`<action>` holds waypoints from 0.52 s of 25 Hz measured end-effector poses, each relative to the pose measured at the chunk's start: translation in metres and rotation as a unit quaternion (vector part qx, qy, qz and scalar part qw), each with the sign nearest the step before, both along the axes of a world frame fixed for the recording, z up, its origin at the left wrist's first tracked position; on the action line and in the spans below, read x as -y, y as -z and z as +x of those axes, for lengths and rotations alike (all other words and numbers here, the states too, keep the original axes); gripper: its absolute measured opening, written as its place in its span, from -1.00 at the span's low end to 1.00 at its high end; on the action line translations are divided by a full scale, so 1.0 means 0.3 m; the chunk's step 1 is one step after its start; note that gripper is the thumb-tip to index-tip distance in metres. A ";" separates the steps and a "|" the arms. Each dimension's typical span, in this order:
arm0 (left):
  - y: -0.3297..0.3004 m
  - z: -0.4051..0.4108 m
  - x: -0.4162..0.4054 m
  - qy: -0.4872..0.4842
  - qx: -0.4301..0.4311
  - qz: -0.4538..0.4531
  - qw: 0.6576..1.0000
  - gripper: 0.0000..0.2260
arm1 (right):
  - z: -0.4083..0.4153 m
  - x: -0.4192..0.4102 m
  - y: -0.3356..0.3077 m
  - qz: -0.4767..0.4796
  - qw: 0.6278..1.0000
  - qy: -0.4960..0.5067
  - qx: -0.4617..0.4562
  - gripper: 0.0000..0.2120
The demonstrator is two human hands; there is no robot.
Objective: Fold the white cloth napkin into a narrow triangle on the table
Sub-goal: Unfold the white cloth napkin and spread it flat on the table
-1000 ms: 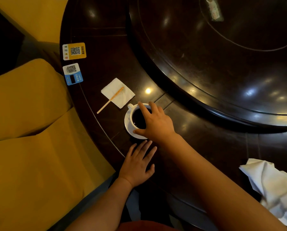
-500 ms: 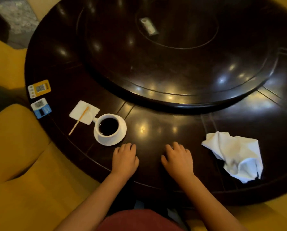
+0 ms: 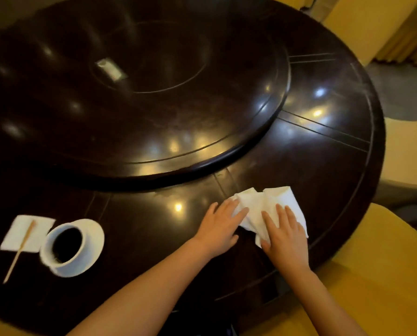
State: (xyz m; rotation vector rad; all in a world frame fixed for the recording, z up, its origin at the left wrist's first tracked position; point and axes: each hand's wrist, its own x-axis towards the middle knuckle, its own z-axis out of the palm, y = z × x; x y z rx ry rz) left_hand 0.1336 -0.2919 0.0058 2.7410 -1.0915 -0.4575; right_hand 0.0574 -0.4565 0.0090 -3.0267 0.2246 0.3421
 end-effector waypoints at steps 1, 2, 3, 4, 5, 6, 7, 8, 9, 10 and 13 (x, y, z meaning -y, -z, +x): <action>0.014 0.010 0.040 0.019 -0.010 0.018 1.000 -0.37 | -0.005 0.022 0.007 0.015 1.000 0.010 -0.002 -0.28; 0.031 0.021 0.077 0.031 -0.021 0.033 0.999 -0.37 | -0.009 0.042 0.012 0.034 0.999 0.021 0.011 -0.31; 0.049 0.031 0.102 0.039 -0.031 0.046 0.998 -0.39 | -0.008 0.053 0.014 0.058 0.998 0.033 0.023 -0.36; 0.070 0.040 0.114 0.044 -0.033 0.054 0.997 -0.44 | -0.003 0.060 0.018 0.078 0.995 0.038 0.038 -0.42; 0.089 0.051 0.120 0.049 -0.032 0.055 0.997 -0.50 | 0.000 0.067 0.020 0.092 0.994 0.036 0.040 -0.50; 0.101 0.062 0.119 0.052 -0.030 0.051 0.997 -0.58 | 0.003 0.075 0.028 0.109 0.993 0.031 0.029 -0.55; 0.104 0.073 0.115 0.055 -0.027 0.043 0.997 -0.66 | 0.005 0.081 0.032 0.126 0.991 0.028 0.022 -0.58; 0.100 0.082 0.106 0.051 -0.031 0.034 0.998 -0.72 | 0.009 0.081 0.033 0.151 0.988 0.031 0.018 -0.61; 0.092 0.087 0.093 0.036 -0.044 0.019 0.998 -0.76 | 0.013 0.078 0.028 0.176 0.984 0.037 0.020 -0.64; 0.080 0.089 0.076 0.014 -0.061 -0.006 0.998 -0.78 | 0.015 0.074 0.025 0.201 0.978 0.045 0.023 -0.67; 0.032 0.089 -0.030 -0.089 -0.085 -0.128 0.984 -0.78 | 0.025 0.042 -0.011 0.284 0.954 0.085 0.044 -0.76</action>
